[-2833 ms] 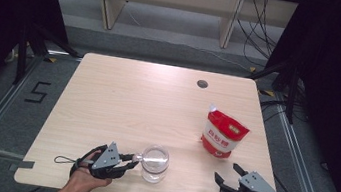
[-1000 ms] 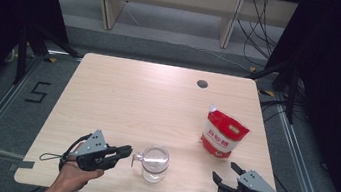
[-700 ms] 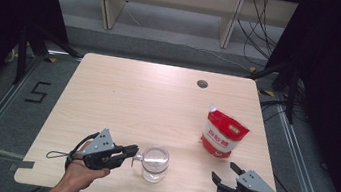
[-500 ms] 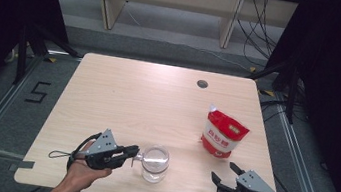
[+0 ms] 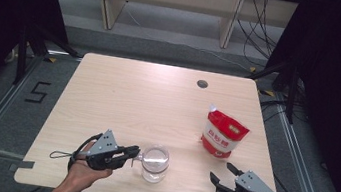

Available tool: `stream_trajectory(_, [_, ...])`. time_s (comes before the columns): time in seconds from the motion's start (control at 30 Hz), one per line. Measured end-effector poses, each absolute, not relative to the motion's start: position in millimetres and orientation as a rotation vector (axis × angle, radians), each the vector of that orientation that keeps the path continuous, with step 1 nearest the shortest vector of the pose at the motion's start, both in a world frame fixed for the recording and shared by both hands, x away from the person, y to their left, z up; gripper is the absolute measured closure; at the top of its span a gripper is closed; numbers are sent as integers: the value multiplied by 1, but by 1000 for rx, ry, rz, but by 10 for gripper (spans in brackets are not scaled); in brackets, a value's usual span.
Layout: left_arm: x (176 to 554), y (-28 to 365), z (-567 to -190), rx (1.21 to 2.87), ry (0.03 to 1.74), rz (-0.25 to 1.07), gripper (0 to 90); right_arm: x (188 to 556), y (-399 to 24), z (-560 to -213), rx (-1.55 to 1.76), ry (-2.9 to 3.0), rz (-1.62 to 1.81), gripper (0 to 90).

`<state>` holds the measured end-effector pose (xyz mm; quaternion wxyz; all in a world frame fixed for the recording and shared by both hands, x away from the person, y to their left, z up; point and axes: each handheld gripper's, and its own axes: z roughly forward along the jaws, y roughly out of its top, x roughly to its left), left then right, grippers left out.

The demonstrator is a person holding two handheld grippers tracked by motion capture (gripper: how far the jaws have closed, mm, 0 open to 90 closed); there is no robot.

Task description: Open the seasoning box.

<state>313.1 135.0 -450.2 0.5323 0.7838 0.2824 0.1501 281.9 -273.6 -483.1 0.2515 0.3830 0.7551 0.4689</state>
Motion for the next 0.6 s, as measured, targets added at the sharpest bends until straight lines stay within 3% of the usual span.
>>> stream_trajectory(0.3, [313,136,-451,1868,657,361,835,277,-263,-474,966,2037,1386,467])
stream_trajectory(0.6, [314,137,-452,1865,645,363,835,276,-252,-472,933,2065,1421,482])
